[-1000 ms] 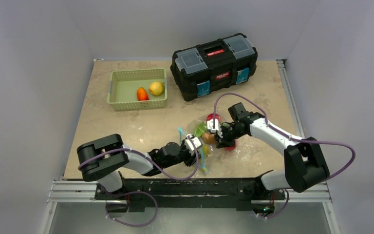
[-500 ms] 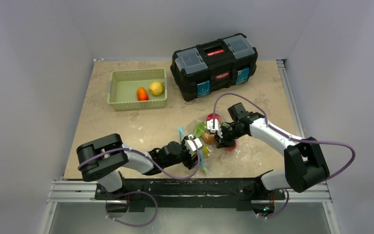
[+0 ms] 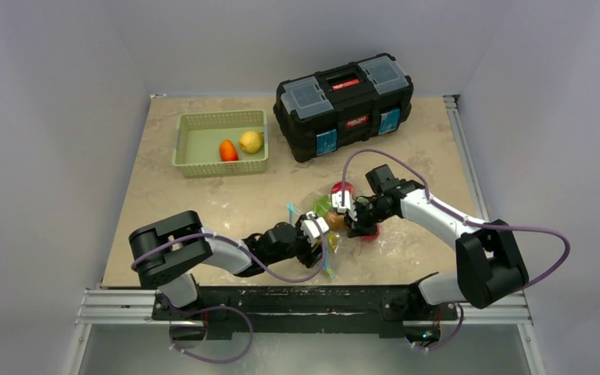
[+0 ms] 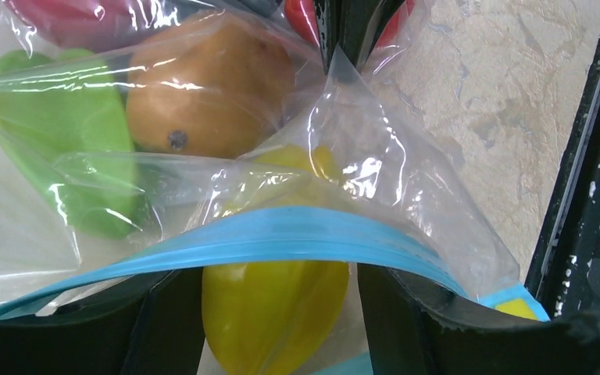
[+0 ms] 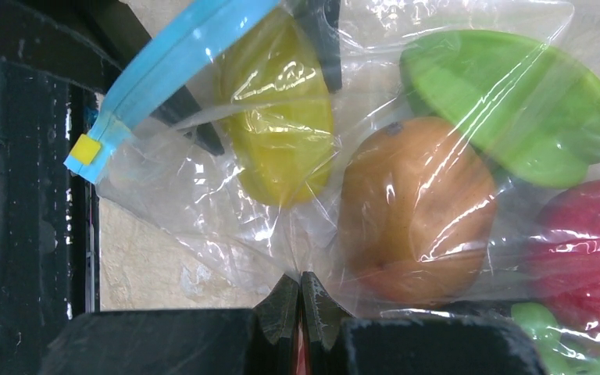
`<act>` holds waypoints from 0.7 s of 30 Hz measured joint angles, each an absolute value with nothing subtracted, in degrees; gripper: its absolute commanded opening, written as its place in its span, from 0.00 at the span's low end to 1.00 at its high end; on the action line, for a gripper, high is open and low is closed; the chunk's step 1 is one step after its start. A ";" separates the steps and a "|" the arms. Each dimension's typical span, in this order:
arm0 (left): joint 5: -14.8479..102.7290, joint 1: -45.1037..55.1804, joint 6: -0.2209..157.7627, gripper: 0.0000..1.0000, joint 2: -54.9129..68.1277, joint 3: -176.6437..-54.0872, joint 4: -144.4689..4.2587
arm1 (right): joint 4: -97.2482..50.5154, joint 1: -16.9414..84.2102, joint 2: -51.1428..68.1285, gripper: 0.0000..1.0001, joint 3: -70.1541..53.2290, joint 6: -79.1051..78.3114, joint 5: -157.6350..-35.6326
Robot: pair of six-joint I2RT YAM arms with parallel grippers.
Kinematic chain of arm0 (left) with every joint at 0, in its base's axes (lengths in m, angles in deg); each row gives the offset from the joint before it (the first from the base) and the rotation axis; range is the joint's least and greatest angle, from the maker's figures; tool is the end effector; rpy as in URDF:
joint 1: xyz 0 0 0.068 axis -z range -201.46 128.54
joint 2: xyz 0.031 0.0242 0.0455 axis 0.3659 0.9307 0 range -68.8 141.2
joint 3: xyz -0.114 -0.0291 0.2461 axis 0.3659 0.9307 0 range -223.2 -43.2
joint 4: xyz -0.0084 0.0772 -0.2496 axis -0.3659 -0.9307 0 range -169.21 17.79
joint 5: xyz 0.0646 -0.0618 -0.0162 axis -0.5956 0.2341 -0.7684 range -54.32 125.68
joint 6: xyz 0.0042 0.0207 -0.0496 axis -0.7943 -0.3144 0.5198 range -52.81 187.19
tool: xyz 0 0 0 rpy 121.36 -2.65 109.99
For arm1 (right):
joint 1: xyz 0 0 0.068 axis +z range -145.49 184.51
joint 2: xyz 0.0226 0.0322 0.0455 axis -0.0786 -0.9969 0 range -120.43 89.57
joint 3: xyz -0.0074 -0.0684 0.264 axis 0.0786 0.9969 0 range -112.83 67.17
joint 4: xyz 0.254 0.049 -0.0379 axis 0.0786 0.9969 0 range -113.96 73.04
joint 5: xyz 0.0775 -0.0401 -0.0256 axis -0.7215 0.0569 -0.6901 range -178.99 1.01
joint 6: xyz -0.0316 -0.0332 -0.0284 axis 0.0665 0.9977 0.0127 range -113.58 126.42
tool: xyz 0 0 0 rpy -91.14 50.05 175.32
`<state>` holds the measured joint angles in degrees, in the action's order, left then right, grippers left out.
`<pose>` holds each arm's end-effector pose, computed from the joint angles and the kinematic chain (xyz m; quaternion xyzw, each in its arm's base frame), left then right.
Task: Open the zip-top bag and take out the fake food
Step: Pick up the fake fruit from the zipper food storage bag.
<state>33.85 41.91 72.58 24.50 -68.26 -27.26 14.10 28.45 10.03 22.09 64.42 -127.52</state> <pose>0.1276 -0.2520 0.1285 0.3971 0.7348 -0.2995 0.4612 0.2091 0.1171 0.1868 -0.6497 0.6716 0.2698 0.2326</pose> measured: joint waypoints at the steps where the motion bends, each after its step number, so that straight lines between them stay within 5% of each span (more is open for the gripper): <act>1: 33.99 41.91 72.58 0.64 25.11 -68.89 -27.22 | 14.10 28.45 10.03 0.00 22.09 64.42 -127.52; 5: 35.06 41.91 72.71 0.60 27.40 -70.42 -26.76 | 14.10 28.45 10.03 0.00 22.09 64.44 -127.52; 7: 35.30 41.91 72.84 0.44 28.04 -70.48 -26.45 | 14.10 28.45 10.03 0.00 22.09 64.44 -127.52; 9: 35.49 41.91 73.34 0.18 28.28 -70.48 -26.36 | 14.10 28.45 10.03 0.00 22.09 64.44 -127.52; 12: 35.69 41.91 73.63 0.00 28.28 -70.48 -26.39 | 14.10 28.45 10.03 0.00 22.09 64.48 -127.54; 21: 37.64 41.91 73.63 0.00 22.38 -69.15 -29.71 | 14.10 28.45 10.03 0.00 22.09 64.48 -127.52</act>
